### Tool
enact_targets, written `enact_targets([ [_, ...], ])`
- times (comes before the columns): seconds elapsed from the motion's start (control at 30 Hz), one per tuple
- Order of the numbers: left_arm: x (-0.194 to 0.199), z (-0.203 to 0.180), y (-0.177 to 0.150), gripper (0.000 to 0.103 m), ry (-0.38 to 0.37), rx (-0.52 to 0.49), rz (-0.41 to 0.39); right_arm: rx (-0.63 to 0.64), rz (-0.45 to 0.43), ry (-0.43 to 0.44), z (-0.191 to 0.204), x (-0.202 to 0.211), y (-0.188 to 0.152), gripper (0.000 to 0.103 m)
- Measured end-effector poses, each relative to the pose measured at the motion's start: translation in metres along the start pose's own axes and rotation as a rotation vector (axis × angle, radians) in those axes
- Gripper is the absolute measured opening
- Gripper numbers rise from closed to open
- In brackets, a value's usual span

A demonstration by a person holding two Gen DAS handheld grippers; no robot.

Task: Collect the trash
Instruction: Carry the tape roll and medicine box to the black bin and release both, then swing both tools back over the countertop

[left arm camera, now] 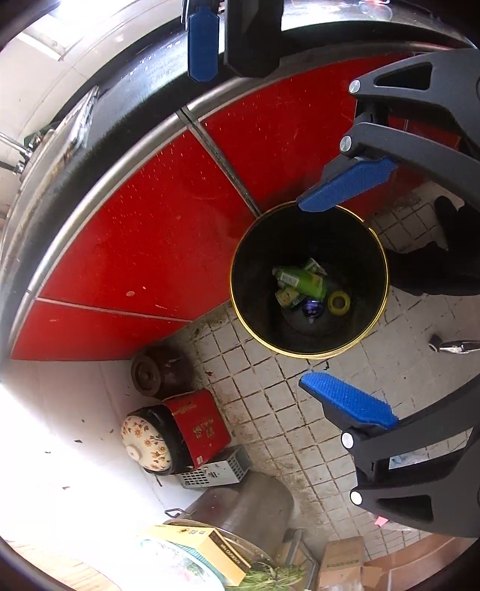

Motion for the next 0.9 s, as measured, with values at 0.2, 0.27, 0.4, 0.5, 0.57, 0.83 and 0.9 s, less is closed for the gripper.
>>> enact_targets([
  [0.2,0.036,-0.018,0.018,0.093,0.021,-0.055,-0.055,-0.005,-0.087,0.002,0.006,0.050,-0.012,0.082],
  [0.27,0.049,-0.025,0.027,0.096,0.031,-0.076,-0.074,-0.015,-0.142,-0.016,0.005,0.080,-0.021,0.087],
  [0.4,0.086,-0.062,0.045,0.096,0.006,-0.163,-0.131,-0.085,-0.277,-0.086,-0.010,0.149,-0.053,0.092],
  [0.5,0.118,-0.110,0.056,0.096,-0.050,-0.264,-0.193,-0.173,-0.368,-0.154,-0.027,0.200,-0.088,0.092],
  [0.57,0.138,-0.152,0.058,0.096,-0.107,-0.336,-0.222,-0.245,-0.435,-0.217,-0.040,0.238,-0.122,0.092],
  [0.83,0.213,-0.344,0.008,0.096,-0.332,-0.695,-0.305,-0.560,-0.643,-0.470,-0.091,0.358,-0.290,0.092],
  [0.9,0.228,-0.381,-0.012,0.096,-0.386,-0.752,-0.313,-0.631,-0.679,-0.514,-0.098,0.378,-0.331,0.092],
])
Point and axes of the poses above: each gripper's, at about its wrist camera, not at the fingertips, and x roughly against the way its jaws point, z to its left, y to its top, the point moved 5 cm from there along -x, roughly the way its jaws point, and after that the axes turned 11 degrees about y, right-handed, at the moved point
